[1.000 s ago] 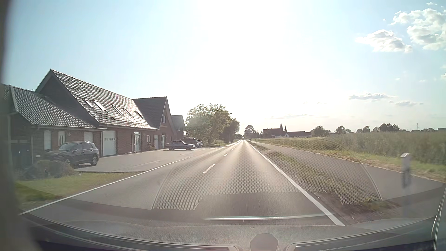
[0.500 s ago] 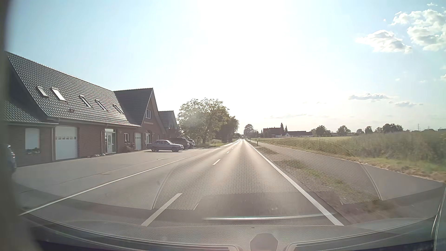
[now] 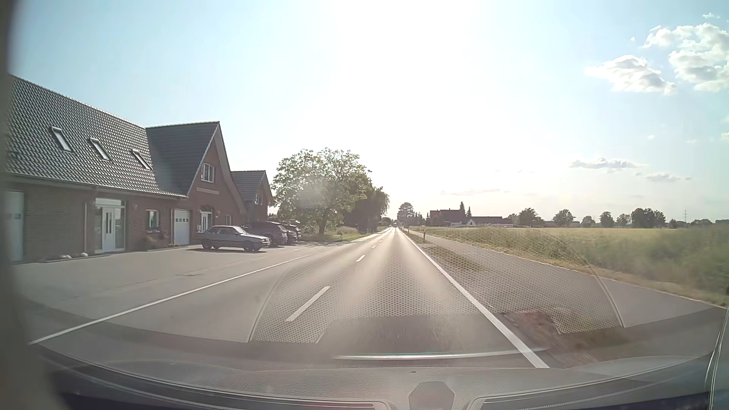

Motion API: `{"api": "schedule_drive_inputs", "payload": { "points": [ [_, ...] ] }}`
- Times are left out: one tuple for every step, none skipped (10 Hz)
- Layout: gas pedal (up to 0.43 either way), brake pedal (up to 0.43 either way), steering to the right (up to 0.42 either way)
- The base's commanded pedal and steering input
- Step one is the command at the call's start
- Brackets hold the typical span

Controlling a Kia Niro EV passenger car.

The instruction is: Follow the waypoints while adhering to traffic rules and regulations

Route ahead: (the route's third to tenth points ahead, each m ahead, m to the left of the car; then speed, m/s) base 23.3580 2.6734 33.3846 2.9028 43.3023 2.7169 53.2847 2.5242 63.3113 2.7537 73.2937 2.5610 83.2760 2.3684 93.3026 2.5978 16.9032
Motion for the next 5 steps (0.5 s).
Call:
{"api": "schedule_drive_inputs", "payload": {
  "points": [
    [0.319, 0.006, 0.003],
    [0.311, 0.006, 0.001],
    [0.311, 0.006, 0.0],
    [0.311, 0.006, 0.0],
    [0.311, 0.006, 0.0]
  ]
}}
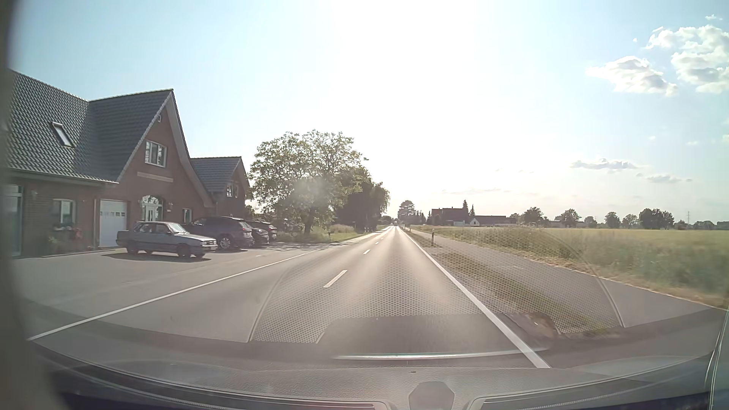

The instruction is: Follow the waypoints while adhering to traffic rules and regulations

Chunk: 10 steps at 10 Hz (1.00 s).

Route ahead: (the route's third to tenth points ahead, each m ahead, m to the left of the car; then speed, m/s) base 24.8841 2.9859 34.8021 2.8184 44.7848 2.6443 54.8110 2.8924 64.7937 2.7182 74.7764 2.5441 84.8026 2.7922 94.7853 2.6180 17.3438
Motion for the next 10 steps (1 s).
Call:
{"api": "schedule_drive_inputs", "payload": {
  "points": [
    [0.311, 0.006, 0.0],
    [0.28, 0.006, 0.0],
    [0.268, 0.006, 0.0],
    [0.268, 0.006, 0.0],
    [0.248, 0.006, 0.0],
    [0.22, 0.006, 0.0],
    [0.197, 0.006, 0.0],
    [0.189, 0.006, 0.0],
    [0.169, 0.006, 0.001],
    [0.169, 0.006, 0.003]
  ]
}}
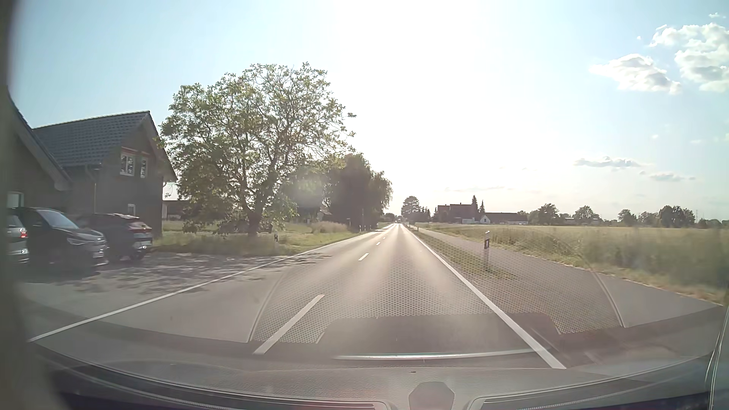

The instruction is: Follow the waypoints while adhering to traffic rules and regulations

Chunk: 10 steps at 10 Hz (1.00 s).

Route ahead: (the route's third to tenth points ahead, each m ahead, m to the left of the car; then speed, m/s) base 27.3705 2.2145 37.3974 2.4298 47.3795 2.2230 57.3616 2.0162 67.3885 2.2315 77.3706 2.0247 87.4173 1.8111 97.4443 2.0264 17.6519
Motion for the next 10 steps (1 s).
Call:
{"api": "schedule_drive_inputs", "payload": {
  "points": [
    [0.157, 0.006, 0.003],
    [0.157, 0.006, 0.003],
    [0.15, 0.006, 0.003],
    [0.15, 0.006, 0.003],
    [0.138, 0.006, 0.003],
    [0.13, 0.006, 0.003],
    [0.13, 0.006, 0.004],
    [0.118, 0.006, 0.004],
    [0.118, 0.006, 0.004],
    [0.118, 0.006, 0.004]
  ]
}}
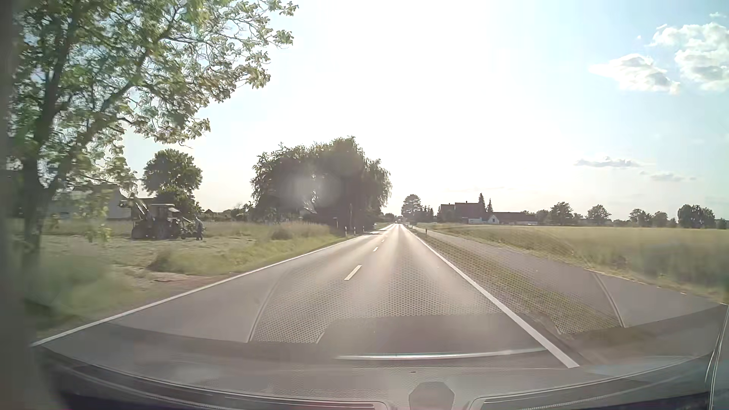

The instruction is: Follow the waypoints while adhering to traffic rules and regulations

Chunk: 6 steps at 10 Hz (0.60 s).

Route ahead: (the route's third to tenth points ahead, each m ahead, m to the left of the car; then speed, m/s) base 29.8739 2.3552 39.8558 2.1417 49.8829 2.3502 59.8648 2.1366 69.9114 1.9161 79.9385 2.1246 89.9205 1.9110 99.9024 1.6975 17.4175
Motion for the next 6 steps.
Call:
{"api": "schedule_drive_inputs", "payload": {
  "points": [
    [0.118, 0.006, 0.005],
    [0.118, 0.006, 0.007],
    [0.118, 0.006, 0.008],
    [0.118, 0.006, 0.008],
    [0.118, 0.006, 0.009],
    [0.13, 0.006, 0.008]
  ]
}}
